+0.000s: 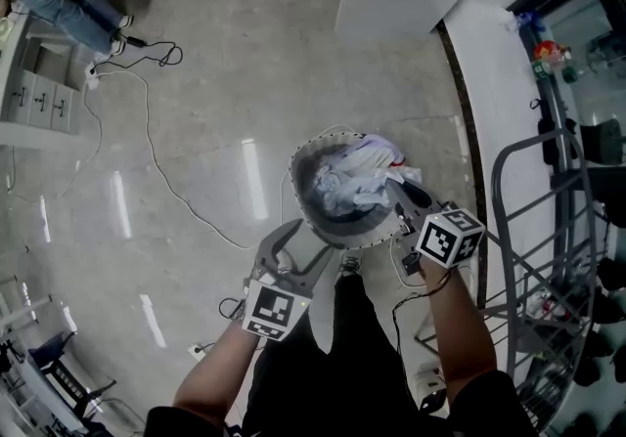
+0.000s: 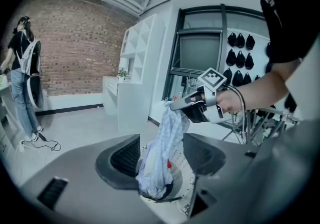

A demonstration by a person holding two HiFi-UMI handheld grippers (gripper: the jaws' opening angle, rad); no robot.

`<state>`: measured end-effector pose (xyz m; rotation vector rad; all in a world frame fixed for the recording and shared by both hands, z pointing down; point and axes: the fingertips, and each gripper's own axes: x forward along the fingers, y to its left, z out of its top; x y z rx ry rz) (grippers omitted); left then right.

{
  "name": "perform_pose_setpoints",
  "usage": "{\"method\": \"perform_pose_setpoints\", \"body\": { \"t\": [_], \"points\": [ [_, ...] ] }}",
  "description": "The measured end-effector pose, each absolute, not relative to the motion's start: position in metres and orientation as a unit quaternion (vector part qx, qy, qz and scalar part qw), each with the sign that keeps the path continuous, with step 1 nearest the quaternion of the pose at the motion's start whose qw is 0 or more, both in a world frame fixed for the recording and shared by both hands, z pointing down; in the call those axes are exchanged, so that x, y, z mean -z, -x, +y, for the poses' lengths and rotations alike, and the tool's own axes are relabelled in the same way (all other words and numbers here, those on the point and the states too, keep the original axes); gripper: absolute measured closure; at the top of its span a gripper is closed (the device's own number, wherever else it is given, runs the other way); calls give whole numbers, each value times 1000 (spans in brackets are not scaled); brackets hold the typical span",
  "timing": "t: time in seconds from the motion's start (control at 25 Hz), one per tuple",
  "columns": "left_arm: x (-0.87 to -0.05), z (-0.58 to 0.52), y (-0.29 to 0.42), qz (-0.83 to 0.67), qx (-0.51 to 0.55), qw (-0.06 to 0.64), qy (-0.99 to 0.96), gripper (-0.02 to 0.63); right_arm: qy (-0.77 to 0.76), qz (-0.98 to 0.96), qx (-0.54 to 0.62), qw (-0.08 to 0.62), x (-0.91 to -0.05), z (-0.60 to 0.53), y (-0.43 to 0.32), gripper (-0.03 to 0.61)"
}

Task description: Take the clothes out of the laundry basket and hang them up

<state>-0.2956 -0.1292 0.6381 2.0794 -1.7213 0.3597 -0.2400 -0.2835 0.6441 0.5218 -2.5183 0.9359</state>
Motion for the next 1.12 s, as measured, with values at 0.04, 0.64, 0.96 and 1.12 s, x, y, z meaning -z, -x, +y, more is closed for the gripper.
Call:
{"method": "perform_pose_setpoints", "body": {
  "t": [0.04, 0.64, 0.96, 1.12],
  "points": [
    [-632, -127, 296, -619, -128, 207, -747, 350, -185, -905, -331, 193, -629, -283, 242, 558],
    [-554, -154, 307, -629, -132, 176, -745, 350, -138, -947, -278, 84, -423, -280, 263, 558],
    [-535, -187, 308, -619, -145, 146, -758, 350, -116, -967, -225, 26, -313, -273, 258, 558],
    [-536, -199, 296, -598, -164, 135, -773, 350, -106, -974, -198, 12, -266, -267, 252, 560]
  ]
}}
